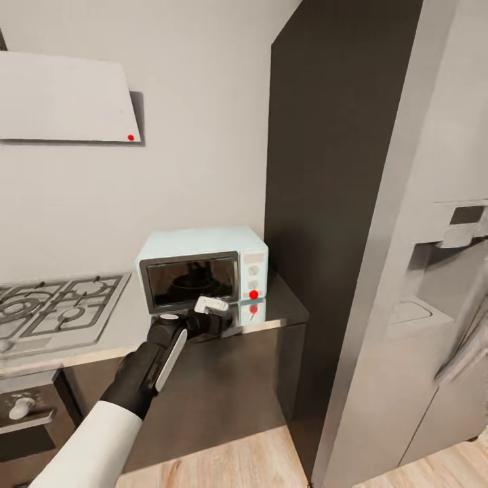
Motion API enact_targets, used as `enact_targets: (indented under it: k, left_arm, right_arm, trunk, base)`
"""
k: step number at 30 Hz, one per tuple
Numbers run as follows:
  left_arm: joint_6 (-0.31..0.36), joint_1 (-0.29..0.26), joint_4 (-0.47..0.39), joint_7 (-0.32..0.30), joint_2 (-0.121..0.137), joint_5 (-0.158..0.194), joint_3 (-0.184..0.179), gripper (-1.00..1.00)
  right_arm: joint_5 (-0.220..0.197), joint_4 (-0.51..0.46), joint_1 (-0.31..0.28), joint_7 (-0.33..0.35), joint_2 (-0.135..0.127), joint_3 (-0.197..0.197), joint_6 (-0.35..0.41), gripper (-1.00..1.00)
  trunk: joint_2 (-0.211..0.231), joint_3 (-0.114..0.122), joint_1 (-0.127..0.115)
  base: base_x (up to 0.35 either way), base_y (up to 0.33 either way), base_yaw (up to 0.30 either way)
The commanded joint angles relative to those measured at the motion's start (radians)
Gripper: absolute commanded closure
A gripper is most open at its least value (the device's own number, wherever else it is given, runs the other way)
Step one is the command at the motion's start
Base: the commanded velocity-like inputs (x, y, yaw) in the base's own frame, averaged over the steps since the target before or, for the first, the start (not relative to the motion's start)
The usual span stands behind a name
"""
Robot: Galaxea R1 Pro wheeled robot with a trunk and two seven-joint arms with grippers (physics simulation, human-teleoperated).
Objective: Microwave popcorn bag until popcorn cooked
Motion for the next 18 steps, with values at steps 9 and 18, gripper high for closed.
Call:
enact_targets:
  k: [9,18]
  left_arm:
    - [-0.197,-0.001,0.602,-0.001,-0.073,0.073,-0.001,-1.00]
    - [-0.518,0.007,1.119,0.001,-0.040,0.207,0.002,-1.00]
  right_arm:
    - [0.008,0.001,-0.001,-0.004,0.001,-0.008,0.002,-1.00]
    - [0.008,0.001,-0.001,-0.005,0.004,-0.007,0.006,-1.00]
  trunk:
    - [-0.001,-0.001,-0.001]
    - [-0.001,-0.001,-0.001]
  base:
    - [-0.287,0.000,0.000]
    - [-0.016,0.000,0.000]
